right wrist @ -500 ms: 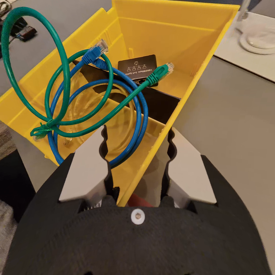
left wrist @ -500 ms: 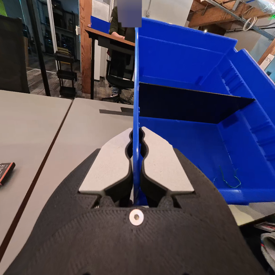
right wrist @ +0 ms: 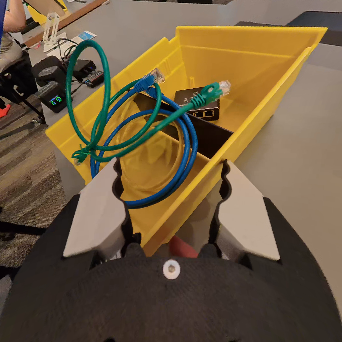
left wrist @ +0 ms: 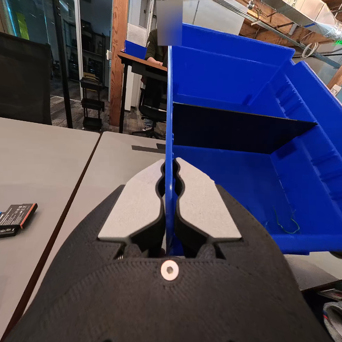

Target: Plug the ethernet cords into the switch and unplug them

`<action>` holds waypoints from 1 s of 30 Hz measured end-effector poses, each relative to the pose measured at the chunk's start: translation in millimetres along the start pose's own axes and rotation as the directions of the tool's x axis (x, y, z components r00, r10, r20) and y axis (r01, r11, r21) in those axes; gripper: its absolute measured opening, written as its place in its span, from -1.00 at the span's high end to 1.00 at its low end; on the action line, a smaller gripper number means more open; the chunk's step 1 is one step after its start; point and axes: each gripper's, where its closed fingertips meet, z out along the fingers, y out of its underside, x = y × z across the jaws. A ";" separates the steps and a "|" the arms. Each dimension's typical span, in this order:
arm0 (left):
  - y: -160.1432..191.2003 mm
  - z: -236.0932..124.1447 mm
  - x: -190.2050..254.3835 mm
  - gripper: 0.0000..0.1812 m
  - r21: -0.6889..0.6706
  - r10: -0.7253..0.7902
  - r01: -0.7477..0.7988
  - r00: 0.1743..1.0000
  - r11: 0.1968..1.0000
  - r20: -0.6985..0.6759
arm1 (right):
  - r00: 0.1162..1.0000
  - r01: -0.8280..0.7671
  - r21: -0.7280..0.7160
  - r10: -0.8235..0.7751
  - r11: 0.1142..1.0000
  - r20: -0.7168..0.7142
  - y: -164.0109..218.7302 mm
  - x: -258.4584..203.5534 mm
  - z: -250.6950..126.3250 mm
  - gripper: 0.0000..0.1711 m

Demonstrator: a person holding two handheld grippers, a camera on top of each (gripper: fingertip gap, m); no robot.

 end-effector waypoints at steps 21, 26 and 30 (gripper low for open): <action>-9.1 -6.7 -0.3 0.96 0.025 -0.006 0.006 1.000 1.000 -0.001 | 0.973 -0.096 0.004 0.093 0.995 0.211 -17.6 -87.9 76.2 -0.40; -11.2 -6.2 5.7 0.96 0.030 0.000 0.001 1.000 1.000 -0.010 | 0.978 -0.094 0.055 0.082 0.994 0.191 -30.0 -72.2 59.1 -0.45; -6.4 2.5 19.2 0.96 0.025 -0.018 0.019 0.999 0.999 -0.042 | 0.991 -0.055 0.131 0.038 0.990 0.125 -51.1 -41.2 18.6 -0.45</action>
